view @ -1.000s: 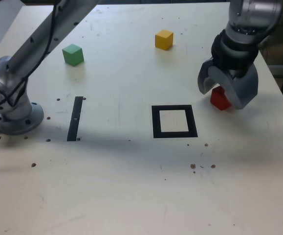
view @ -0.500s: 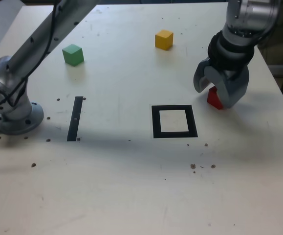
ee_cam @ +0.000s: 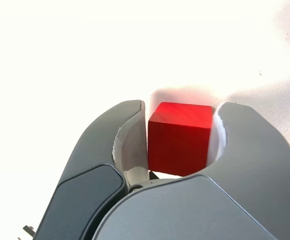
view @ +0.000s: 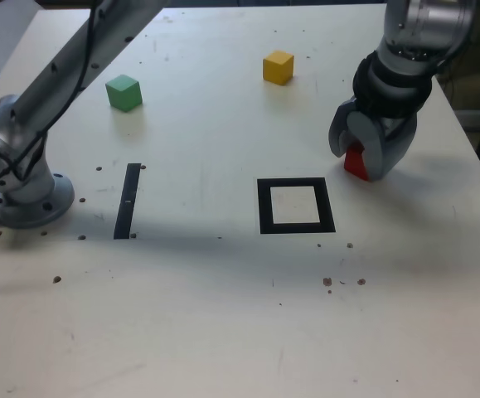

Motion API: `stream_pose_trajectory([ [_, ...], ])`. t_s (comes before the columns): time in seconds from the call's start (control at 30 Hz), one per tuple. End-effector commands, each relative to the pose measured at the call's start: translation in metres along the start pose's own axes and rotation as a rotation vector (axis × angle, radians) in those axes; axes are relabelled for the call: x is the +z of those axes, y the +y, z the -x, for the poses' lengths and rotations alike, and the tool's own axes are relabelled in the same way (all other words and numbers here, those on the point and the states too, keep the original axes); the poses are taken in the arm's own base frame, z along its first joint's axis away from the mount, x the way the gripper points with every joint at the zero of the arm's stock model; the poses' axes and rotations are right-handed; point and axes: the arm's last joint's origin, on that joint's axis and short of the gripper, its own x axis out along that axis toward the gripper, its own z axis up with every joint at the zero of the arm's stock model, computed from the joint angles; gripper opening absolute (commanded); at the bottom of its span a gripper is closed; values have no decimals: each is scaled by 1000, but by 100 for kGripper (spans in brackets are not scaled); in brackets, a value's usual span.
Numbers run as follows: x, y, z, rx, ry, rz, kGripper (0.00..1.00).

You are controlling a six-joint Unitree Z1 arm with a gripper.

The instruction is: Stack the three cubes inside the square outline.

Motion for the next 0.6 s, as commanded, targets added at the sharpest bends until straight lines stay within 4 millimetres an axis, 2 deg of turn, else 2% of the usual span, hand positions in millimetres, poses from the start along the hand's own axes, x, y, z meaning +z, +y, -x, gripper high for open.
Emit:
stream_pose_trajectory([
  [0.0, 0, -1, 3, 5, -9, -8, 32],
  [0.33, -2, -1, 12, -5, -54, 17, 28],
  [0.47, -21, -7, 36, 21, -54, 104, 28],
  [0.57, -37, -19, 48, 17, -21, 211, 28],
])
